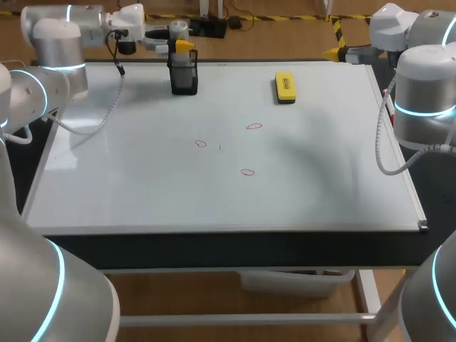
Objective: Pick up the inspection probe, press it on each red-marked spot on the whiteboard one by one, put down the probe, pick up the eraser, and wipe off all the red marks.
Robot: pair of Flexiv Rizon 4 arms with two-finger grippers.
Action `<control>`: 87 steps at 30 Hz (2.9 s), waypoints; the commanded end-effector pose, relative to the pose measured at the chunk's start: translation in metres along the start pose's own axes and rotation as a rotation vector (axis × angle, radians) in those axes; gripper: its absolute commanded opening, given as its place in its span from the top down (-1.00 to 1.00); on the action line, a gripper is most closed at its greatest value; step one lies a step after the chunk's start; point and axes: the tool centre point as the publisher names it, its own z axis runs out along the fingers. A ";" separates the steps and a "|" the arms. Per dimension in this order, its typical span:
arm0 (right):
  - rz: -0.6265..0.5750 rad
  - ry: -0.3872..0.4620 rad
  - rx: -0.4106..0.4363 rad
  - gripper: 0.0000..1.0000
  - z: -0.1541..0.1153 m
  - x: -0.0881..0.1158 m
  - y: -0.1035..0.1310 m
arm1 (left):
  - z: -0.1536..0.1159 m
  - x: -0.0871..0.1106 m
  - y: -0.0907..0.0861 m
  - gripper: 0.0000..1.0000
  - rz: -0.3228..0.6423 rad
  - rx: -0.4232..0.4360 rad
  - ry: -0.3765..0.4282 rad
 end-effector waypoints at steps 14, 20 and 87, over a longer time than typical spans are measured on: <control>0.000 0.001 0.000 -1.00 0.000 0.000 0.000 | 0.001 0.013 -0.029 1.00 0.034 0.024 0.073; 0.000 0.001 0.000 -1.00 0.000 0.000 0.000 | 0.000 0.016 -0.045 1.00 0.034 0.030 0.068; 0.000 0.001 0.000 -1.00 0.000 0.000 0.000 | -0.125 0.093 -0.052 1.00 0.051 0.067 -0.206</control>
